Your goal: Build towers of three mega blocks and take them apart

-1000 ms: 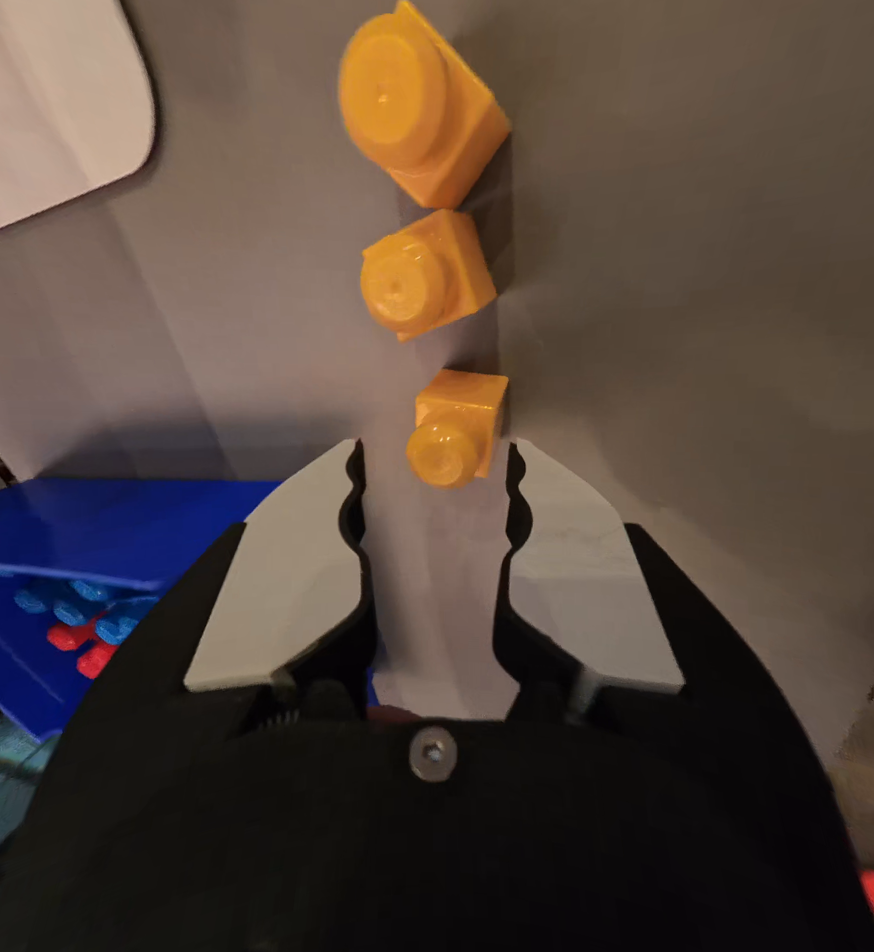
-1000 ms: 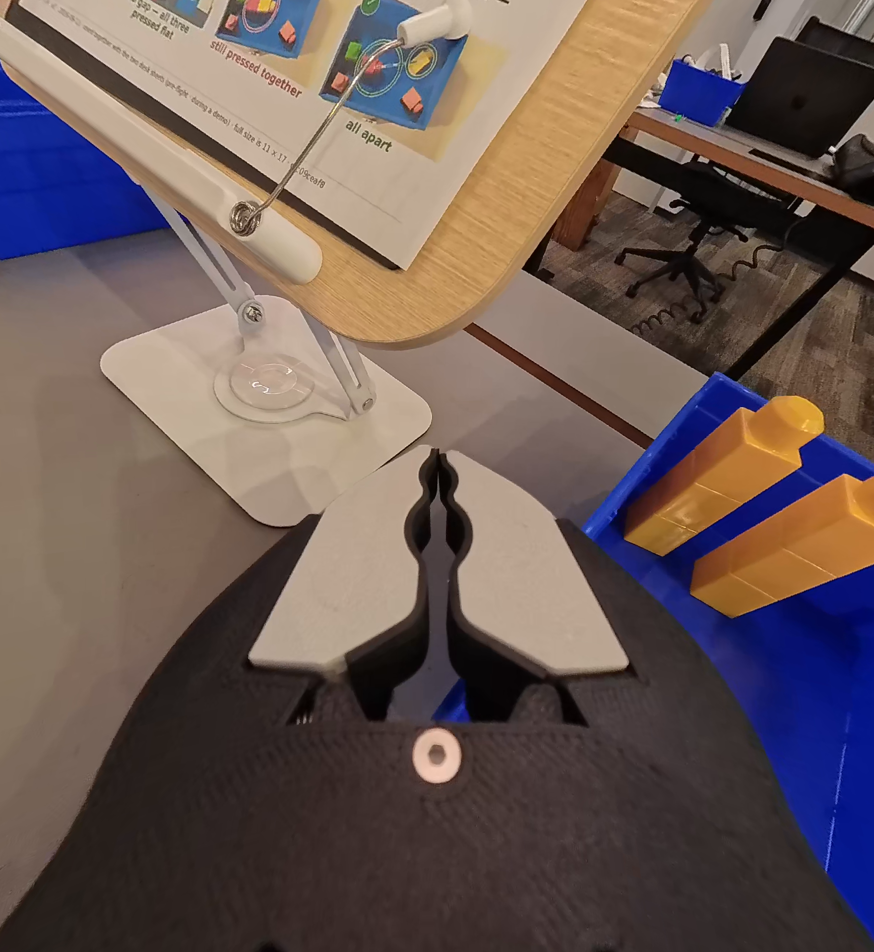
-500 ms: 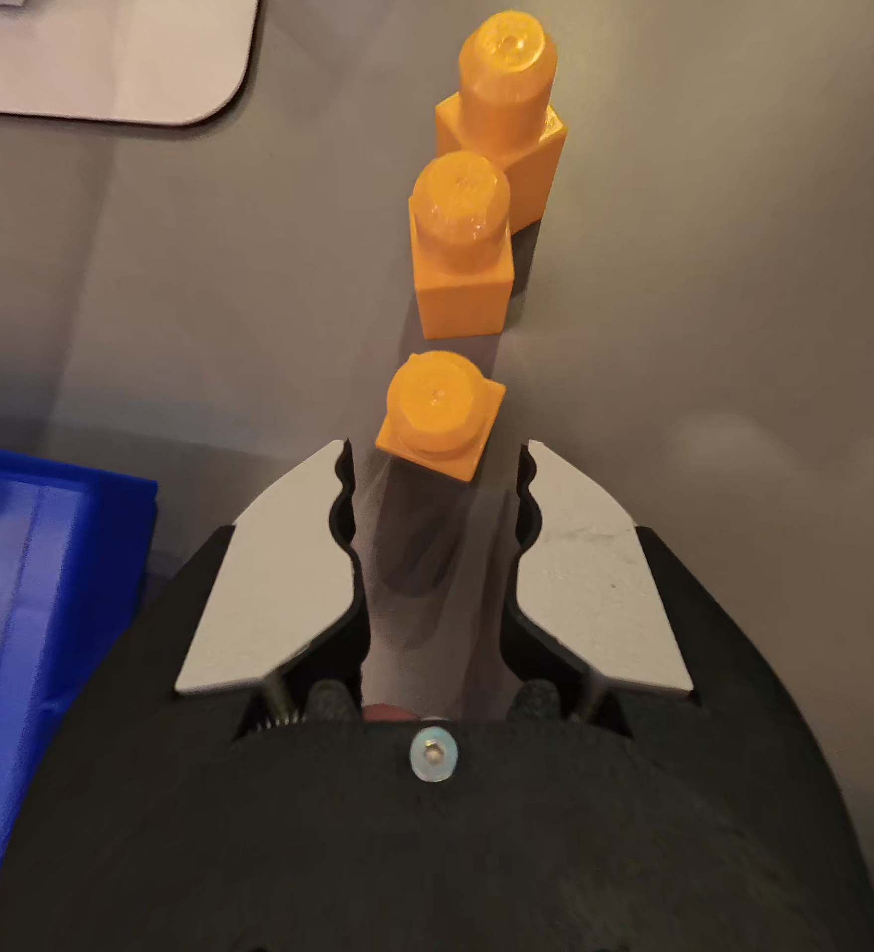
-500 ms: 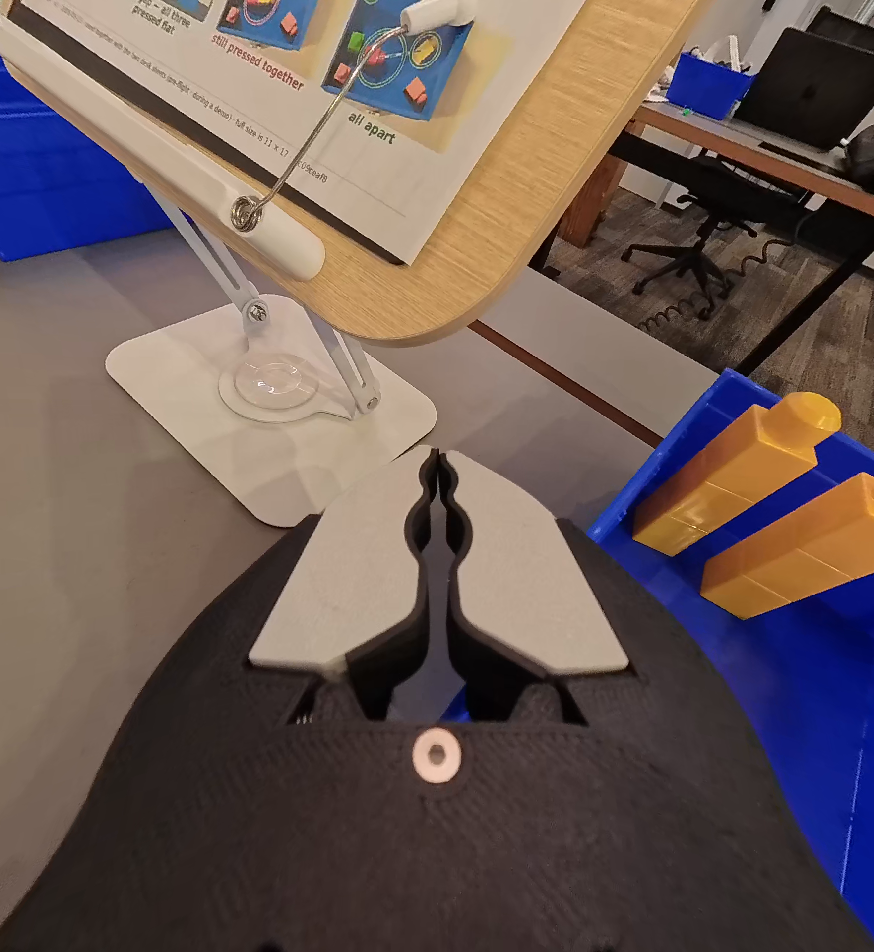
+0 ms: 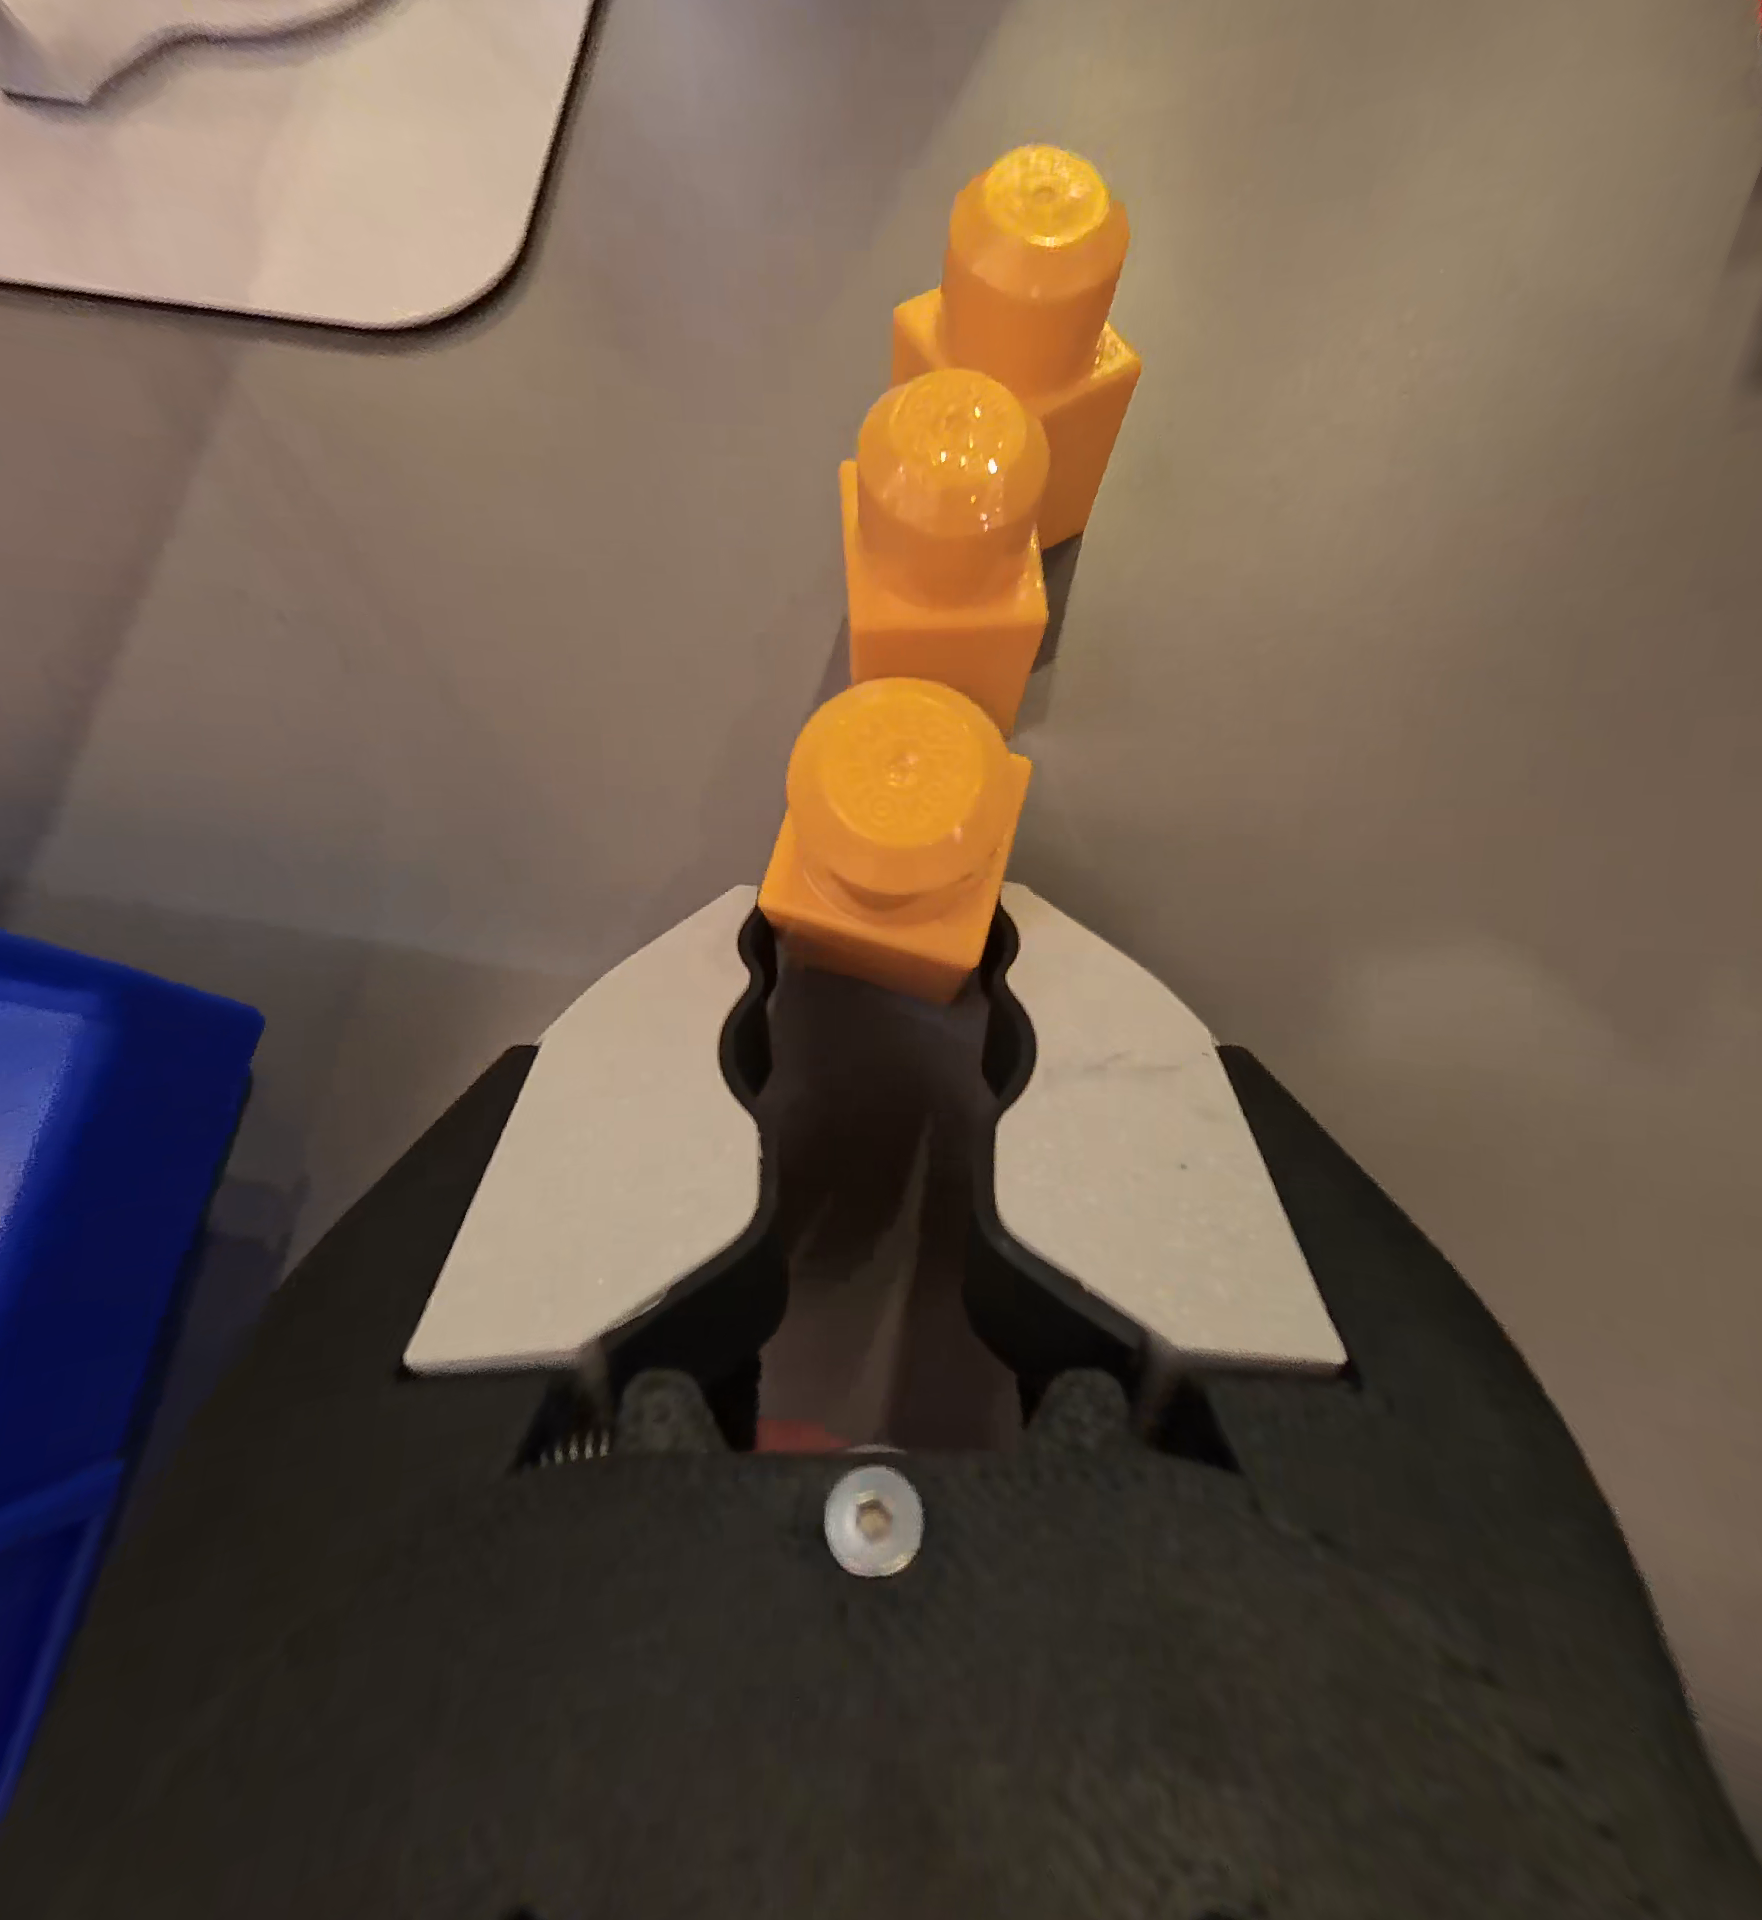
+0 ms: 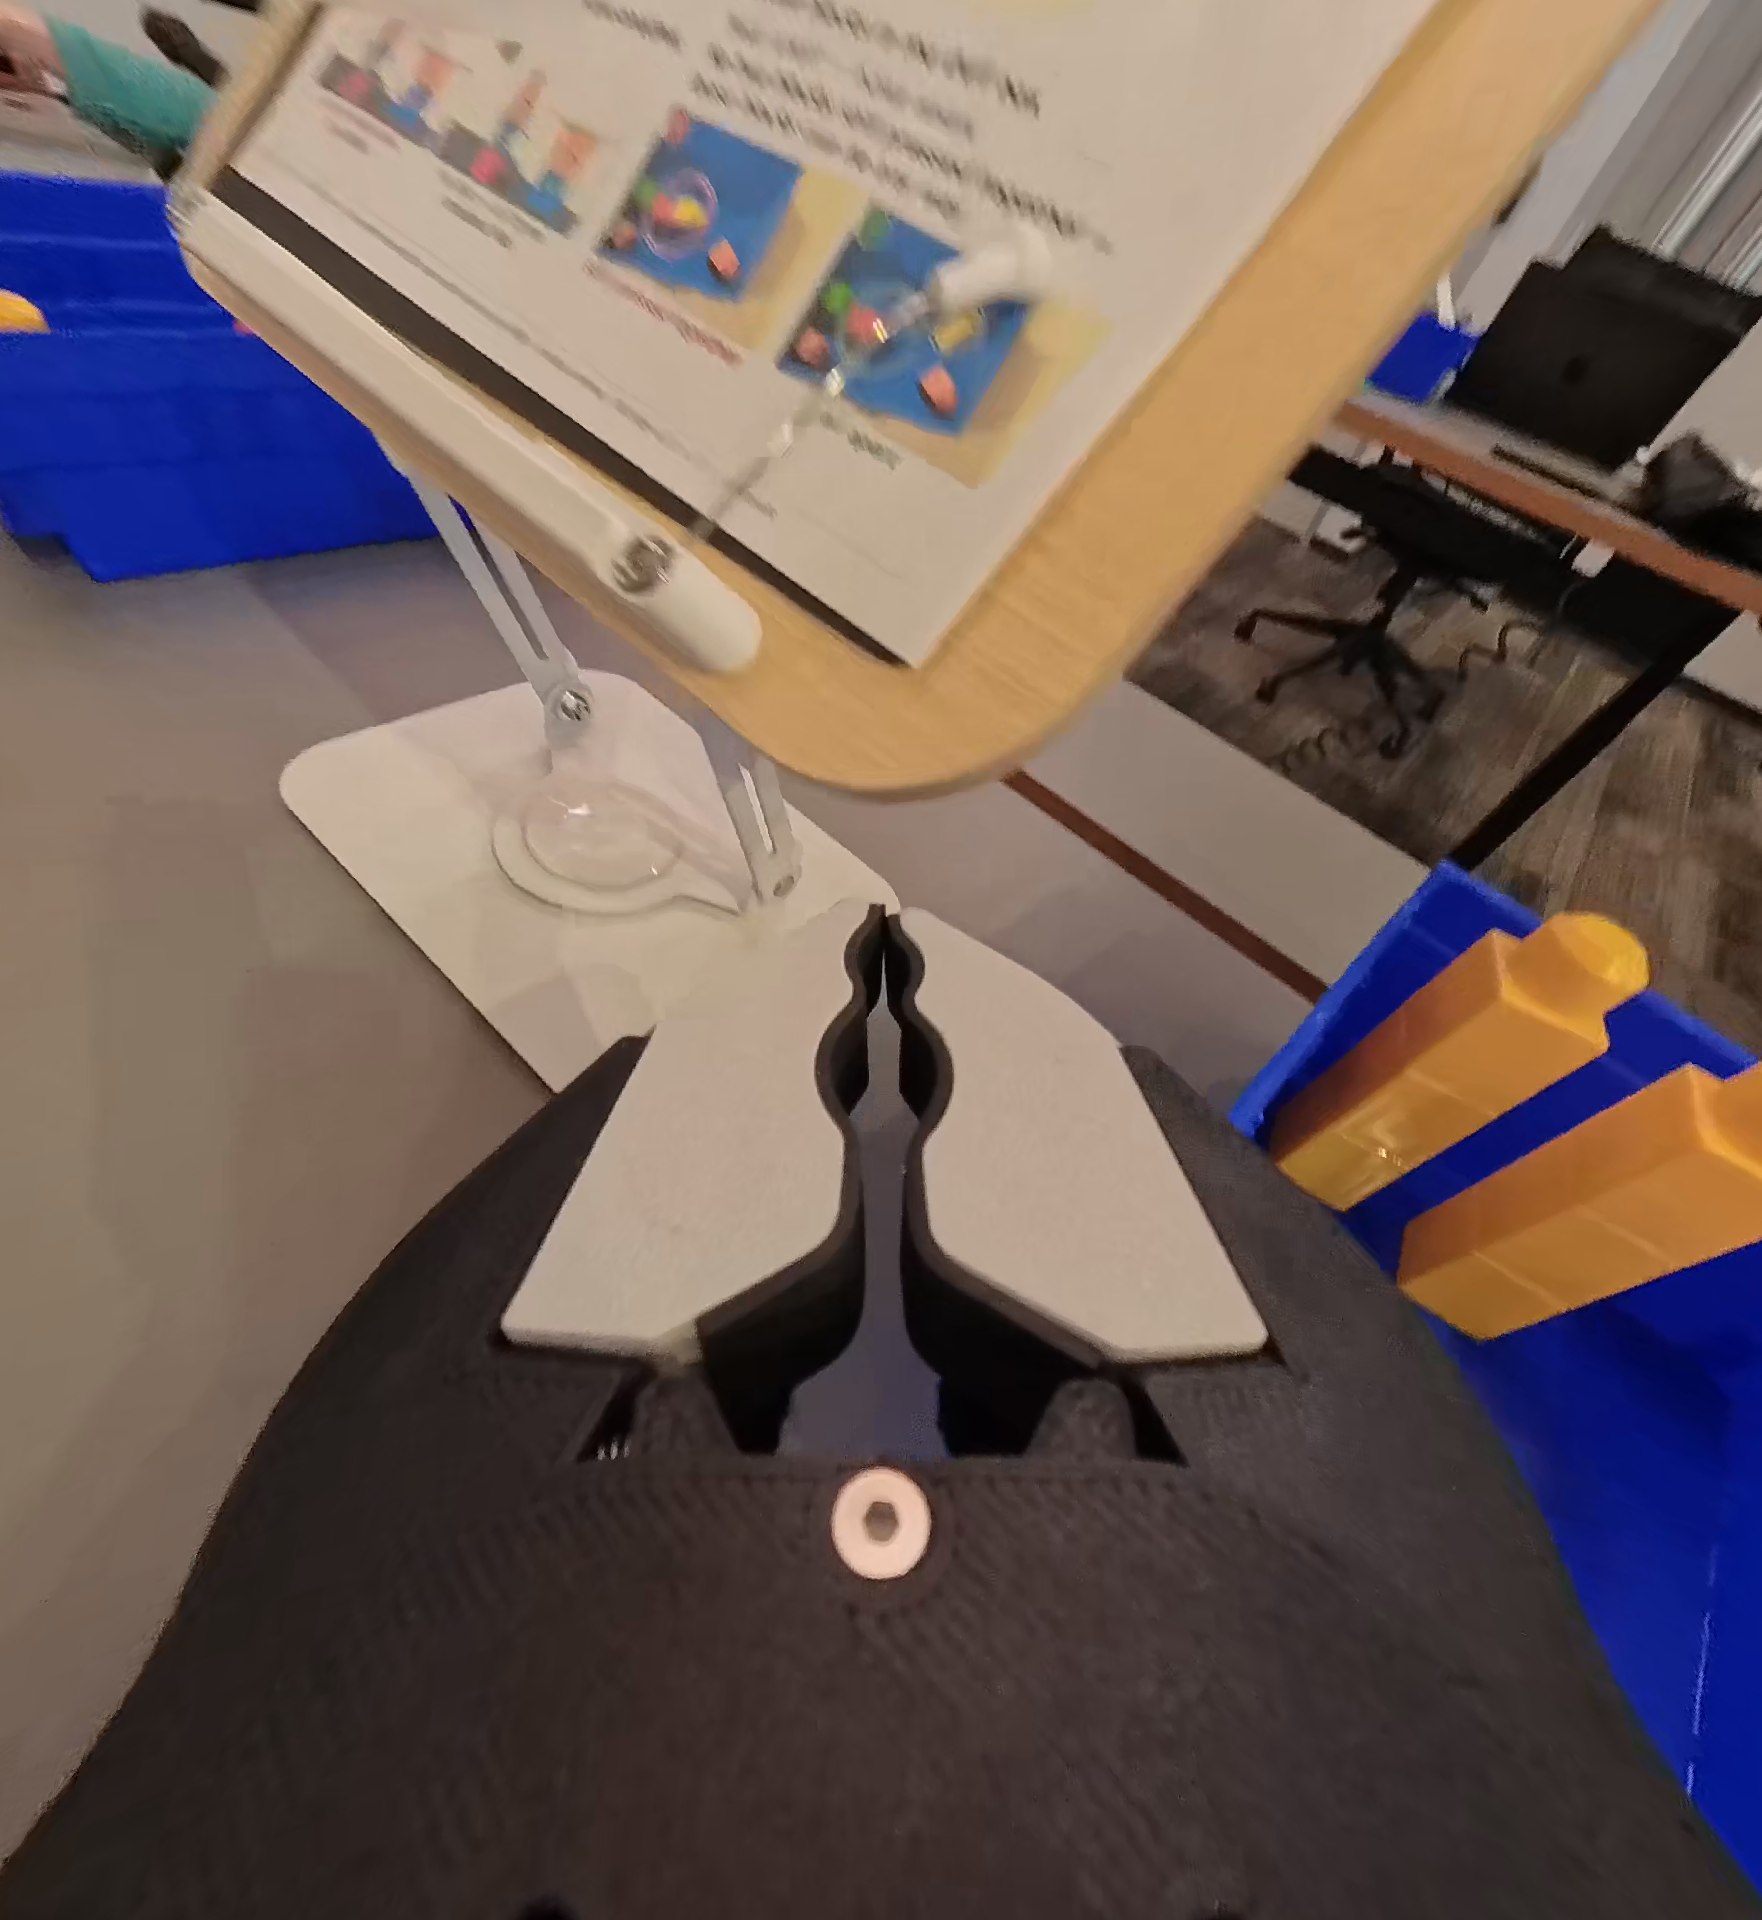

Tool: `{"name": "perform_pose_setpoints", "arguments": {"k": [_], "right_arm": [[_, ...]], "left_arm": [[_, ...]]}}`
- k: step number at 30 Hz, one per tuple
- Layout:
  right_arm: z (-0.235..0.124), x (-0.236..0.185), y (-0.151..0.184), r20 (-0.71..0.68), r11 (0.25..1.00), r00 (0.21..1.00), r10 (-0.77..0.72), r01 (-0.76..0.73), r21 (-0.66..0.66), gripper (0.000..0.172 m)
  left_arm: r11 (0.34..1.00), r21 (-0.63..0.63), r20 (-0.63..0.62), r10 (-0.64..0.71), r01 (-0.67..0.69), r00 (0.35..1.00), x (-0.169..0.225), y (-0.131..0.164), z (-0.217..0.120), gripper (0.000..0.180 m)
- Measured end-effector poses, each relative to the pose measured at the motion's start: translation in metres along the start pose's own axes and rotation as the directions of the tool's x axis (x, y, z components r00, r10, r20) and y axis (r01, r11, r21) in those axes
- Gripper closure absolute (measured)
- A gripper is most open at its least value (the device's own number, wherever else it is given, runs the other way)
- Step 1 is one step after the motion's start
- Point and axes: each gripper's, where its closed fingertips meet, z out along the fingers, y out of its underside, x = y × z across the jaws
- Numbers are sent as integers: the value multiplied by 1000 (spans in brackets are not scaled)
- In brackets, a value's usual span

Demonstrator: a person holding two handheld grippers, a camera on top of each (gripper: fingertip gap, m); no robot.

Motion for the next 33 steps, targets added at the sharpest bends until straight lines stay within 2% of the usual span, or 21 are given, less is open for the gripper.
{"name": "perform_pose_setpoints", "arguments": {"k": [2,6,11,14,16,20,24,27,31,33], "right_arm": [[-4,-16,-19,27,997,999,-34,32,68,172],[10,-82,-39,199,994,979,-39,19,104,172],[46,-193,-38,483,999,876,-2,-21,42,172],[66,-241,-28,585,1000,811,-14,23,-7,170],[78,-265,-17,631,997,776,17,34,-68,160],[94,-300,-1,659,986,749,70,48,-159,142],[106,-327,12,689,968,723,58,127,-214,122],[110,-335,18,731,958,681,31,187,-215,121],[106,-325,12,774,968,632,-36,215,-130,126],[104,-324,9,819,973,571,-58,215,-81,123]], "left_arm": [[1000,6,53,-22,22,998,-6,-2,-2,143],[999,-28,139,-31,35,990,-12,-4,-4,143],[998,-36,126,-40,44,991,-8,-10,-3,143],[997,-39,115,-60,65,991,-8,-7,-3,143],[997,-39,127,-69,74,990,-9,-4,-4,143],[997,-4,144,-81,83,986,-11,-5,-8,143],[997,-20,146,-73,77,987,-11,-3,-6,143],[997,-17,144,-70,73,987,-11,-3,-6,143],[998,-6,137,-64,65,989,-9,-5,-7,143],[998,-6,131,-62,63,990,-9,-5,-6,143]]}}
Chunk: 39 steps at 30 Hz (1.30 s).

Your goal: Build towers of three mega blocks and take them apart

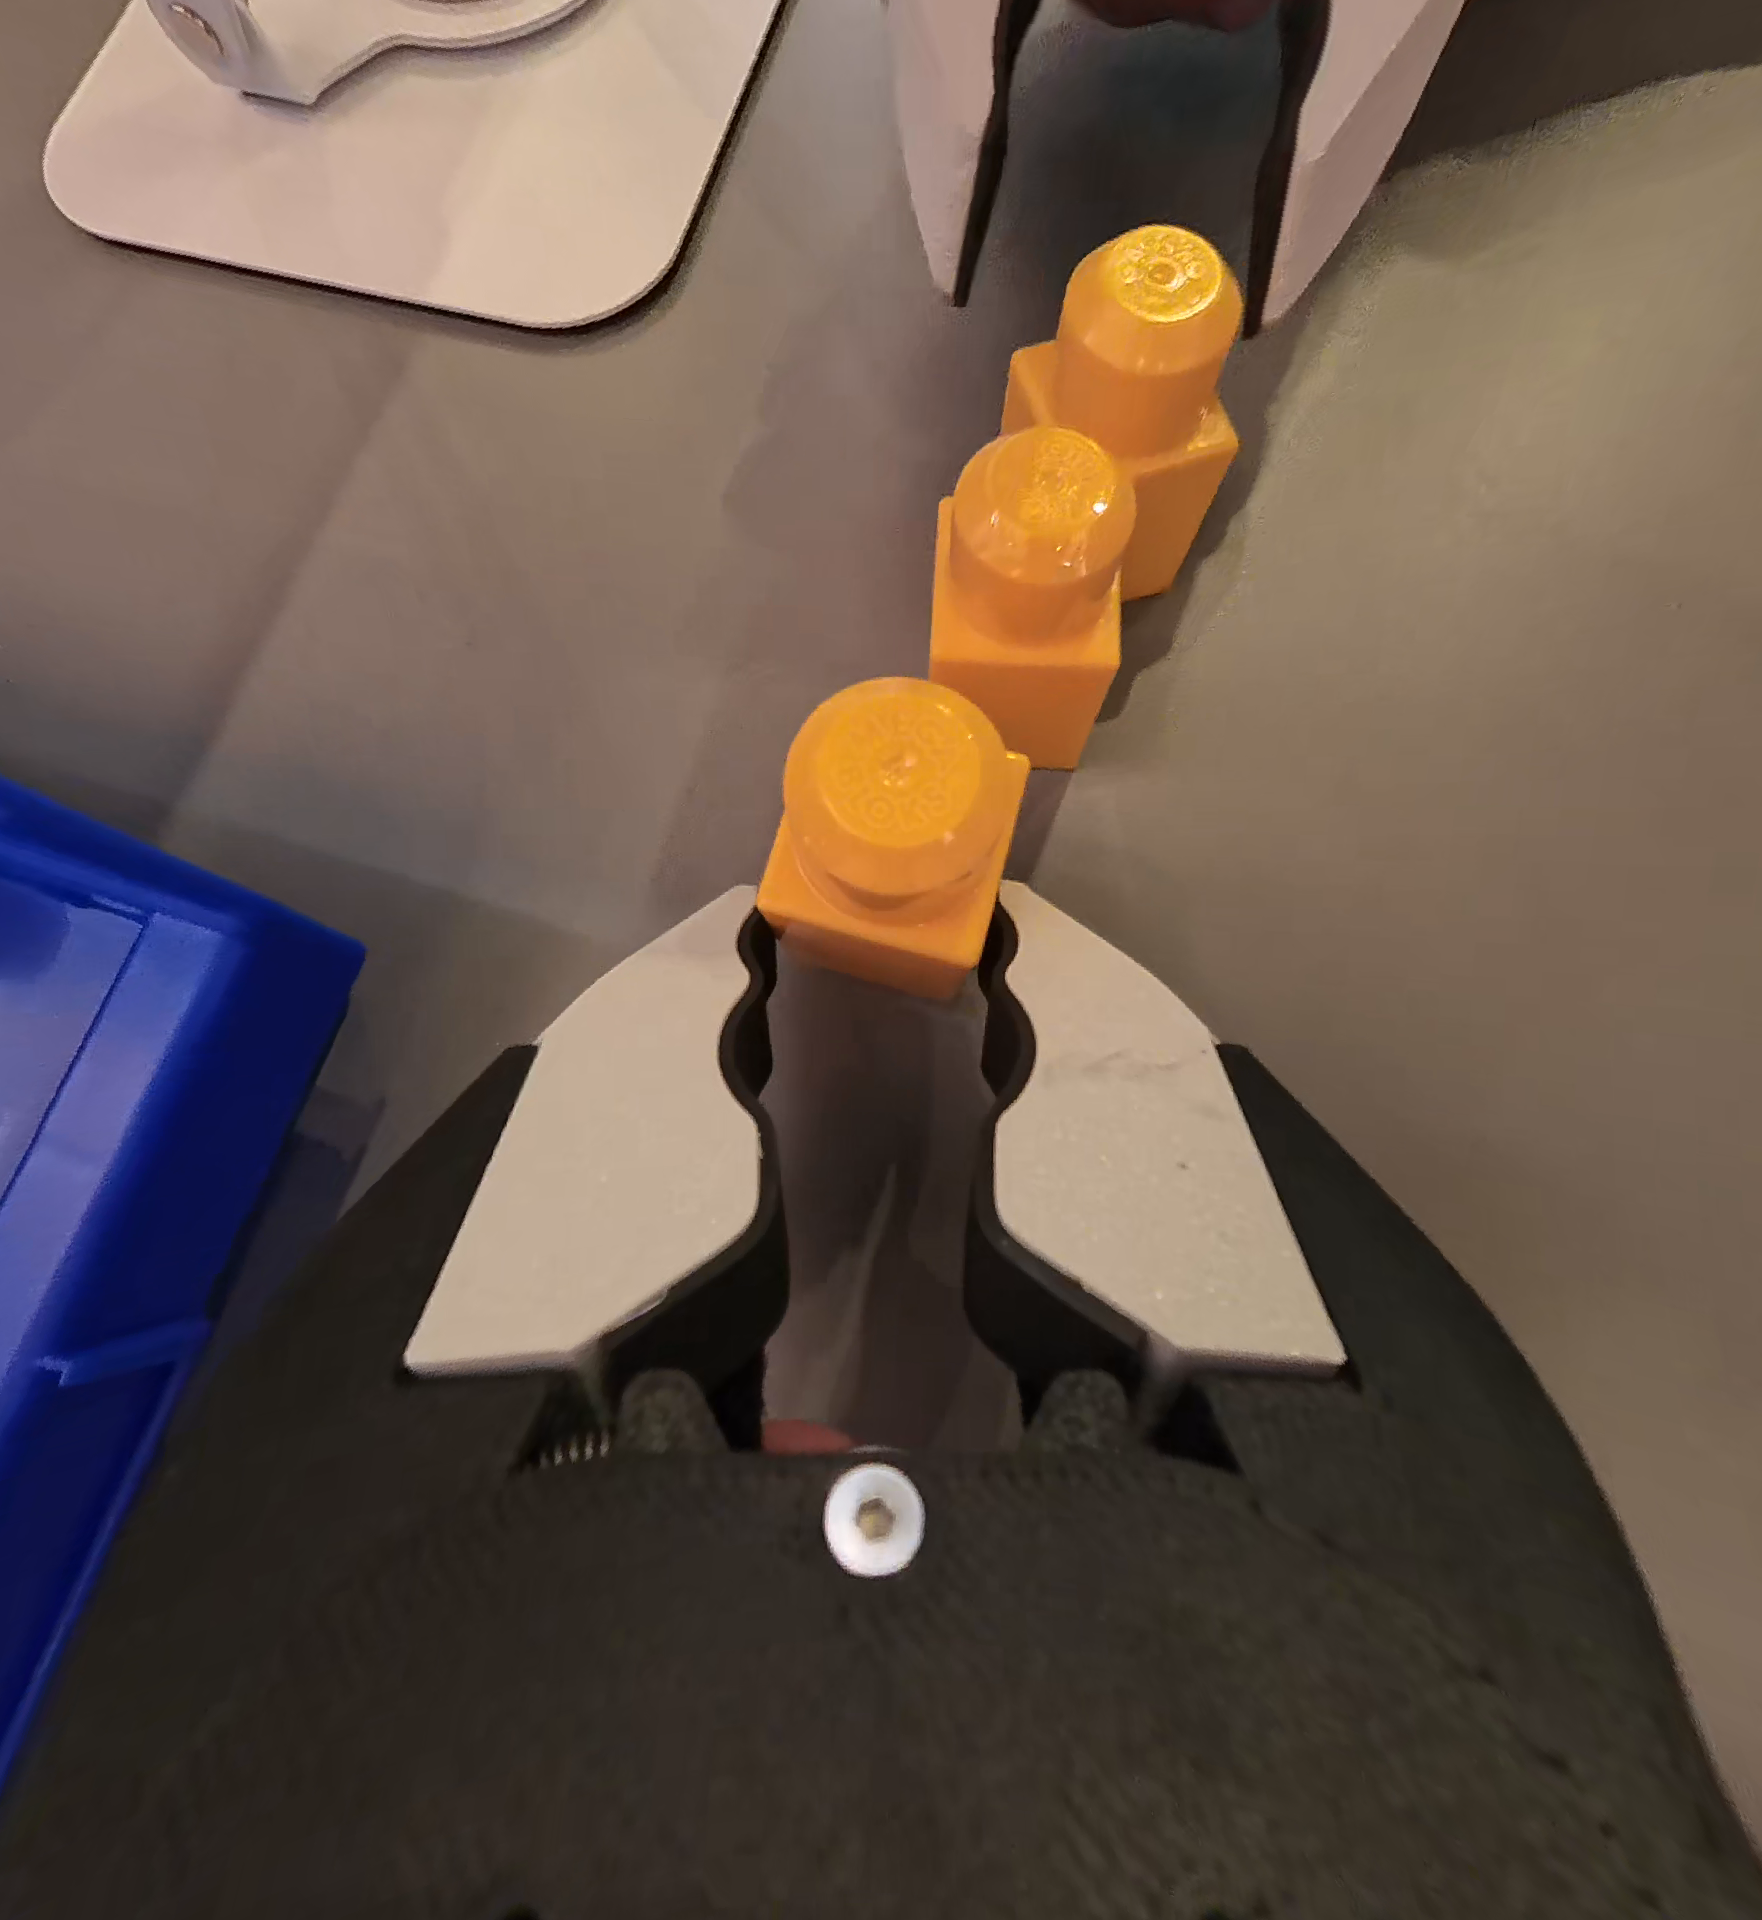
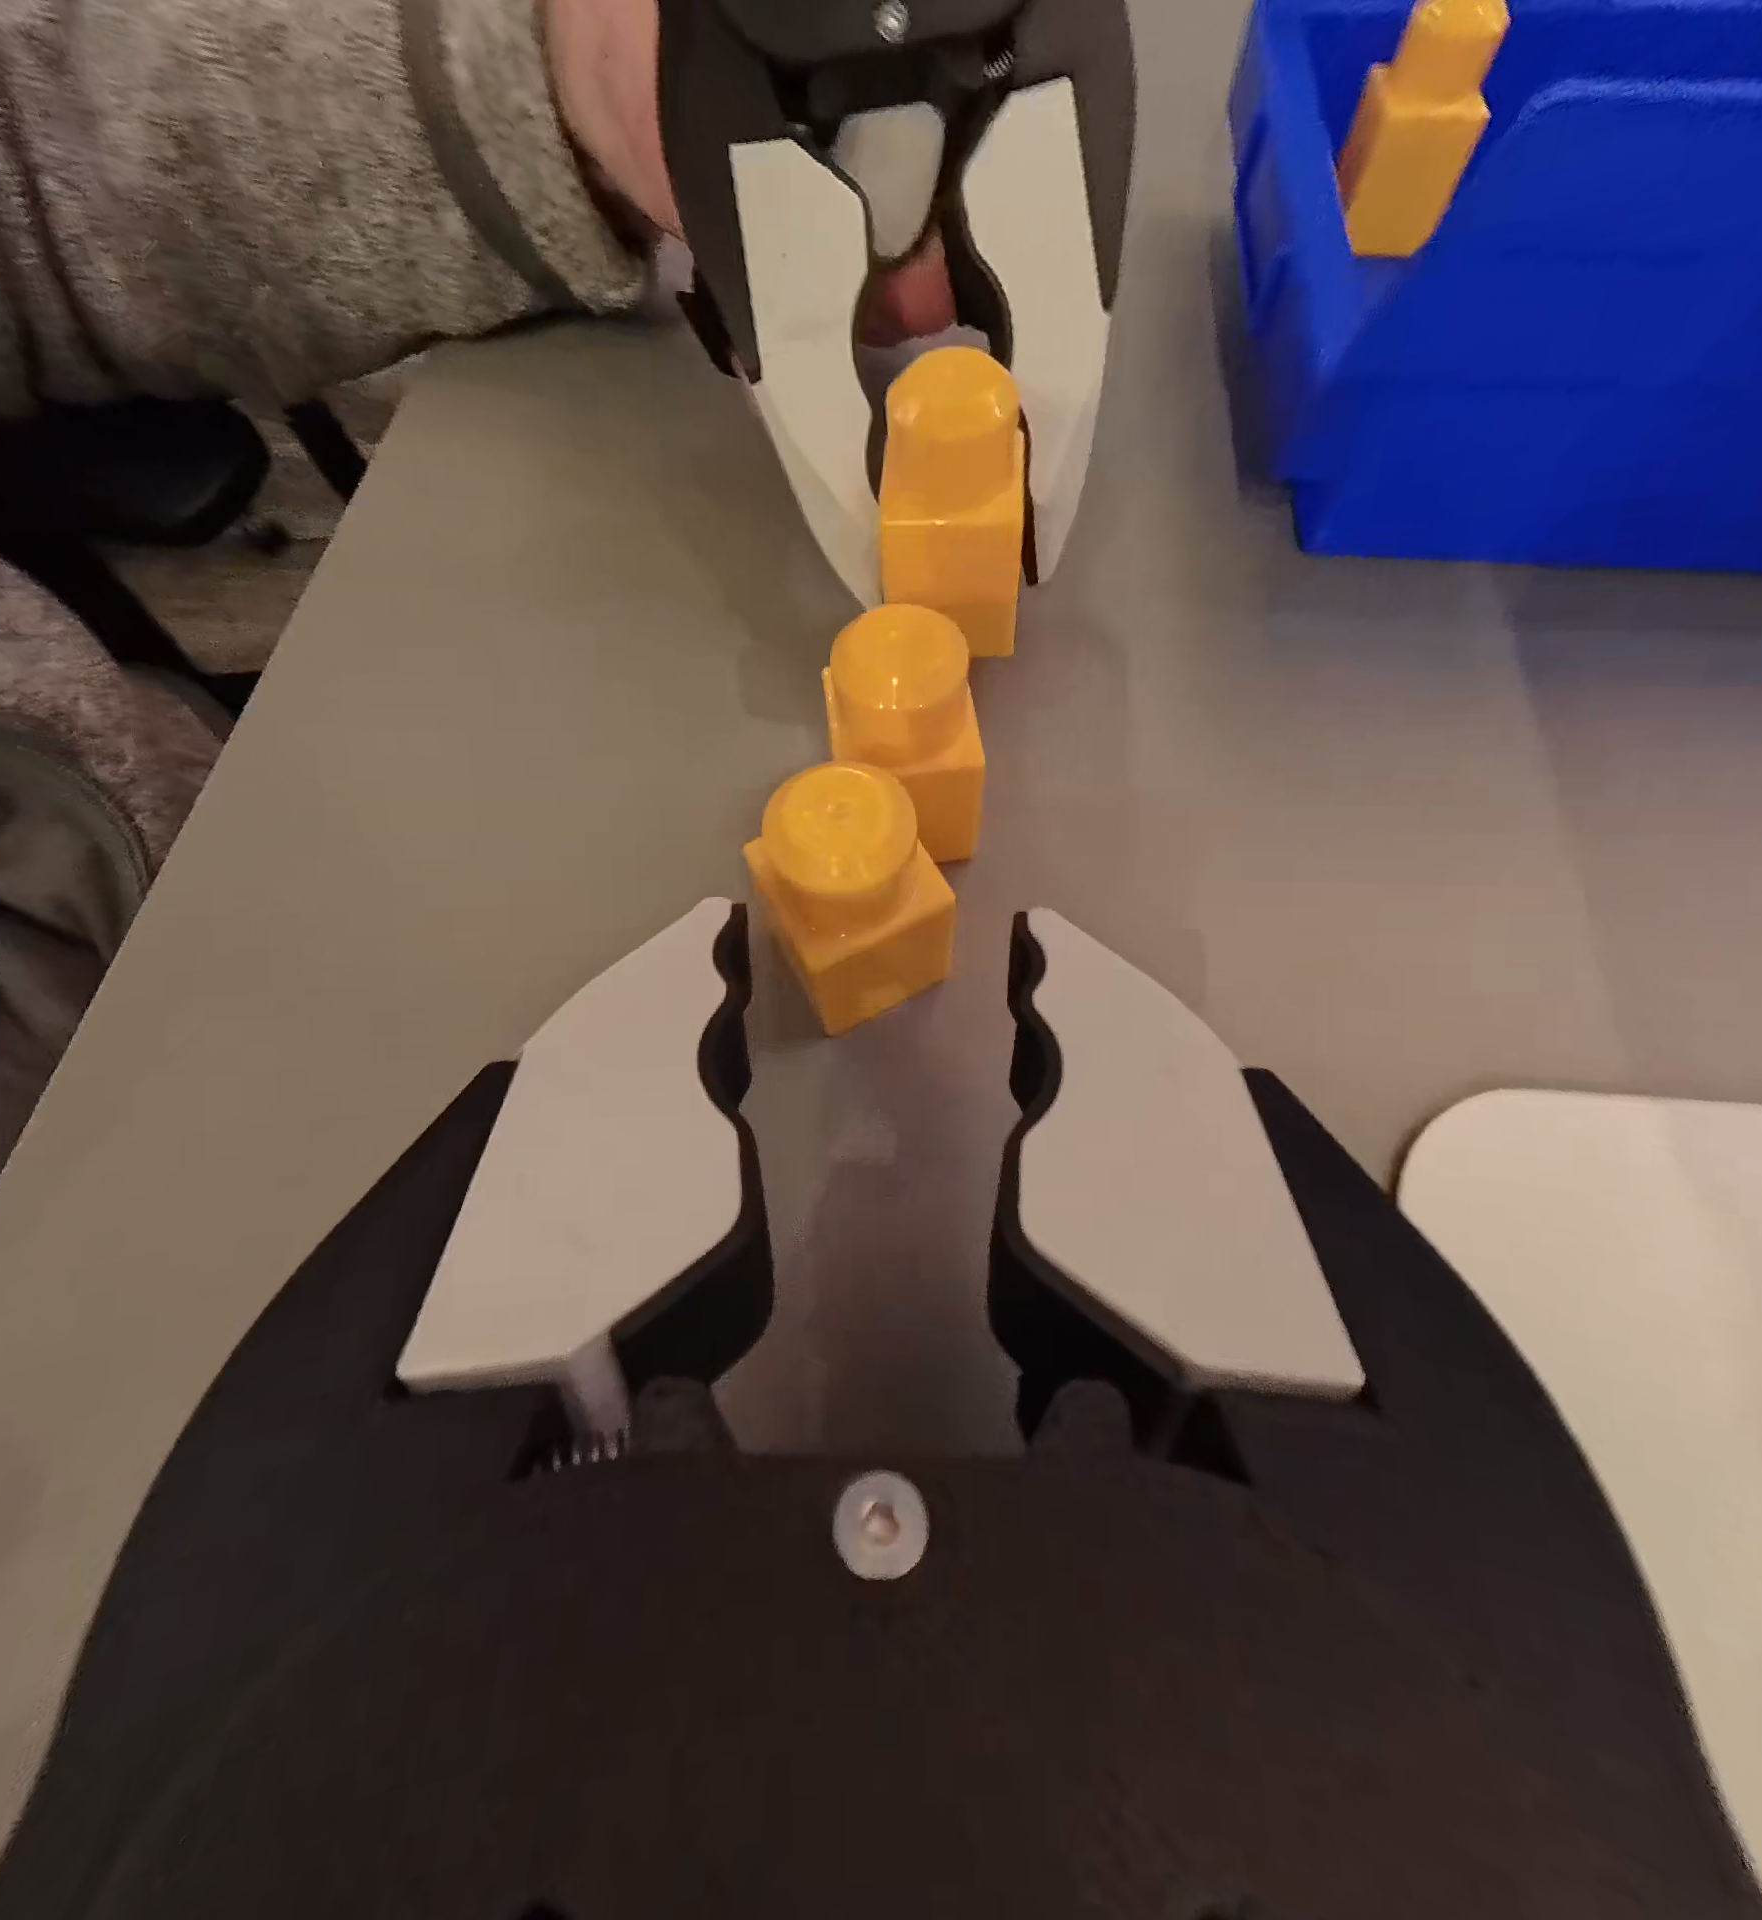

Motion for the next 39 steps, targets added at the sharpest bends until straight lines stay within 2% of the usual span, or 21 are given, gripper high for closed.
{"name": "perform_pose_setpoints", "arguments": {"k": [6,10,15,18,24,29,32,39], "right_arm": [[20,-8,4,177,993,978,-112,118,-28,114],[28,-14,5,267,987,955,-127,148,-57,134],[23,-15,0,263,988,955,-133,148,-37,135],[4,-10,-22,220,993,968,-121,115,37,135],[-31,-1,-69,5,976,988,-153,151,157,135],[-44,-8,-104,-92,949,984,-154,173,264,135],[-40,-13,-112,-97,947,986,-138,161,279,135],[-32,-8,-106,-135,951,983,-124,157,267,135]], "left_arm": [[1000,11,-19,10,-9,1000,3,-1,0,143],[1000,-5,-29,19,-19,999,5,1,2,143],[1000,-4,-35,22,-22,999,5,0,1,143],[1000,16,-13,21,-20,1000,3,-6,-7,144],[999,2,82,53,-53,995,3,-33,-29,144],[988,-97,133,129,-116,983,12,-58,-24,144],[980,-142,139,156,-137,978,15,-70,-14,144],[970,-192,146,177,-148,973,16,-84,-1,144]]}}
